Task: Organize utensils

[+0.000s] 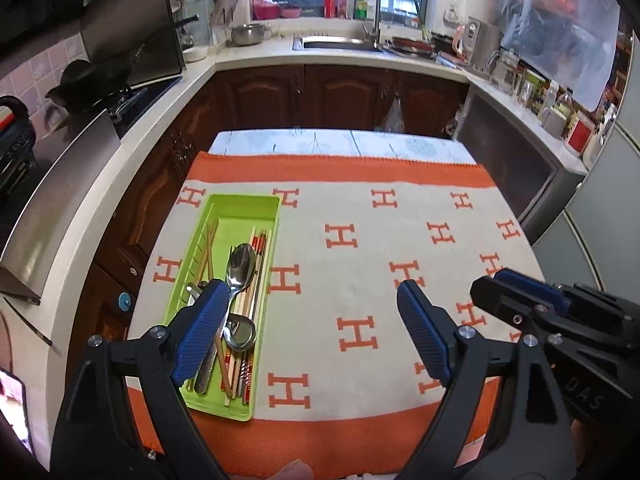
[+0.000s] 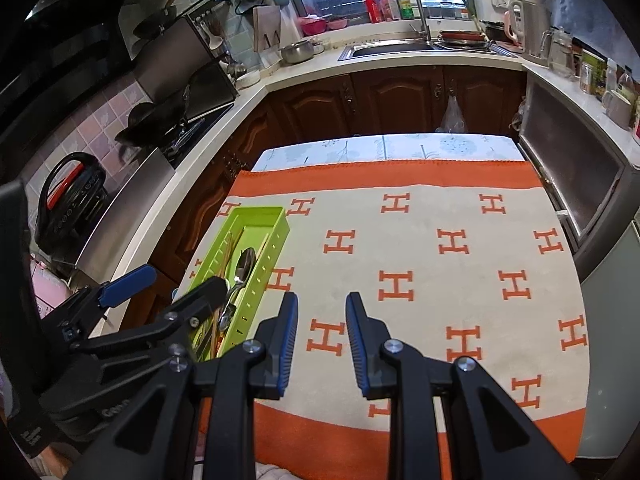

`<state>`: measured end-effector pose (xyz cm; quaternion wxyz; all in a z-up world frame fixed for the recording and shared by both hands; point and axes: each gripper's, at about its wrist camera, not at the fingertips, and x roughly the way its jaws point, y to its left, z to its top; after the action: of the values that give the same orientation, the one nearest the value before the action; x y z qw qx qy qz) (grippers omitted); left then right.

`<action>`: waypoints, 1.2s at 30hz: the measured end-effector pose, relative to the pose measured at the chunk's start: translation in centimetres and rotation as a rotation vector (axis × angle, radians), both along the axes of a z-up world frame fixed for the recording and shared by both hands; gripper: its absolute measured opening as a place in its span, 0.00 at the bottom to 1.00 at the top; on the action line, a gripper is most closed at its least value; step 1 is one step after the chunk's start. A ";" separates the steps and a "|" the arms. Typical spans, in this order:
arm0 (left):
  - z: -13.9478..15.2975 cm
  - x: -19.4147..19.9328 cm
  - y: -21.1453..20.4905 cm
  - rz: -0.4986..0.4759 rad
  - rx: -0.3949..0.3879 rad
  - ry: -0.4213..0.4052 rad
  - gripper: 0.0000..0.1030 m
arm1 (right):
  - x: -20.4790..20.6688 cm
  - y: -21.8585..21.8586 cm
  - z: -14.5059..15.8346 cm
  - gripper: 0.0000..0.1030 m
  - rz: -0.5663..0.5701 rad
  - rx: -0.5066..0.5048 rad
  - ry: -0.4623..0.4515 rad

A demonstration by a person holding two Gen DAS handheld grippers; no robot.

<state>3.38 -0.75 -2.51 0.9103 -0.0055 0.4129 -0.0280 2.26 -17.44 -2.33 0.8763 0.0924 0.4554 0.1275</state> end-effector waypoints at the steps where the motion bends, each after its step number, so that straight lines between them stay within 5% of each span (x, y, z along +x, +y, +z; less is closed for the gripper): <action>1: 0.2 -0.2 0.0 0.007 -0.002 -0.010 0.82 | 0.0 -0.1 -0.1 0.24 -0.001 0.003 0.003; 36: 0.1 -0.5 -0.2 0.054 0.009 -0.004 0.82 | -0.7 -0.6 -0.6 0.24 -0.019 0.021 -0.025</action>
<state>2.87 -0.96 -2.44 0.9116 -0.0127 0.4108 -0.0016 1.59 -18.02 -2.89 0.8821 0.1040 0.4420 0.1252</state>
